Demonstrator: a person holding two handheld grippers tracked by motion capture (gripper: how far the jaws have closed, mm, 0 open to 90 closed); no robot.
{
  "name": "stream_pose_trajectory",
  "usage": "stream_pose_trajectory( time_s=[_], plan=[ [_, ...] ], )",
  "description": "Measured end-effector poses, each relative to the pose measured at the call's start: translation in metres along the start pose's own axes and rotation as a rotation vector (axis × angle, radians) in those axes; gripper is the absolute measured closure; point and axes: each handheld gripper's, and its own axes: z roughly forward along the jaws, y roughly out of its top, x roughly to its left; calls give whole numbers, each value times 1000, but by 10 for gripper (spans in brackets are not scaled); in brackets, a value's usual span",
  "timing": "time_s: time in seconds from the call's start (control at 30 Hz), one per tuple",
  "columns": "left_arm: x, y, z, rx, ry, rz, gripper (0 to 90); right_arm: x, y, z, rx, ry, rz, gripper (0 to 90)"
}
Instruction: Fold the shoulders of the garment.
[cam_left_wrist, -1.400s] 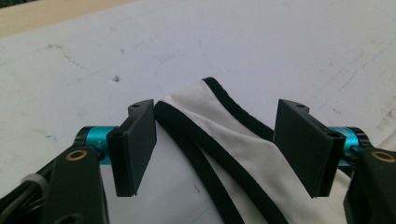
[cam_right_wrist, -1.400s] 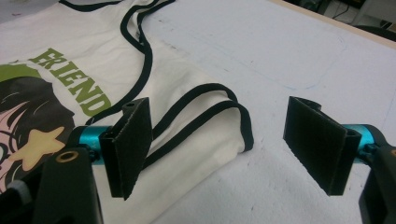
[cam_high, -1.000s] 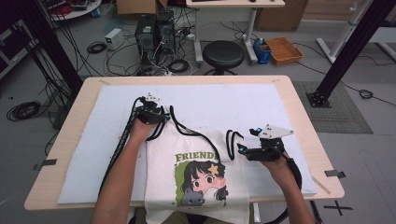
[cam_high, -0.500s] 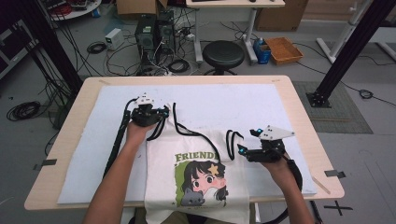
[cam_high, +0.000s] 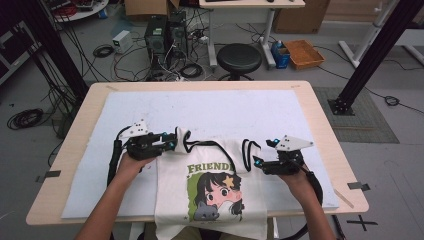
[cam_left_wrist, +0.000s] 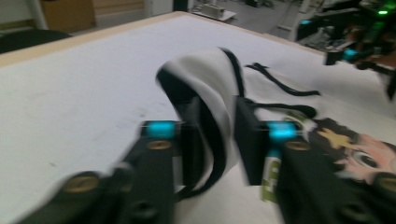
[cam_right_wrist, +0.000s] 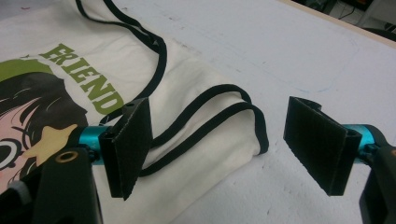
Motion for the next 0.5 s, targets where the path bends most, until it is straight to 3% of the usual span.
stream_pose_trajectory(
  time_s=[0.03,0.13,0.27,0.37,0.47,0.5],
  plan=[
    [-3,-1,-3,-4,6,4,448,1,0,1,4,-1,-1,235],
    [-11,-5,-8,-42,35,-1,389,2,1,3,9,2,-2,235],
    [-19,-7,-8,5,24,21,376,5,3,5,13,9,-15,240],
    [-29,-12,-3,77,8,50,376,7,4,7,23,24,-29,280],
    [-41,-20,4,162,-31,105,380,11,4,12,71,115,-62,439],
    [-45,-21,7,198,-43,131,380,11,4,12,71,115,-62,439]
  ],
)
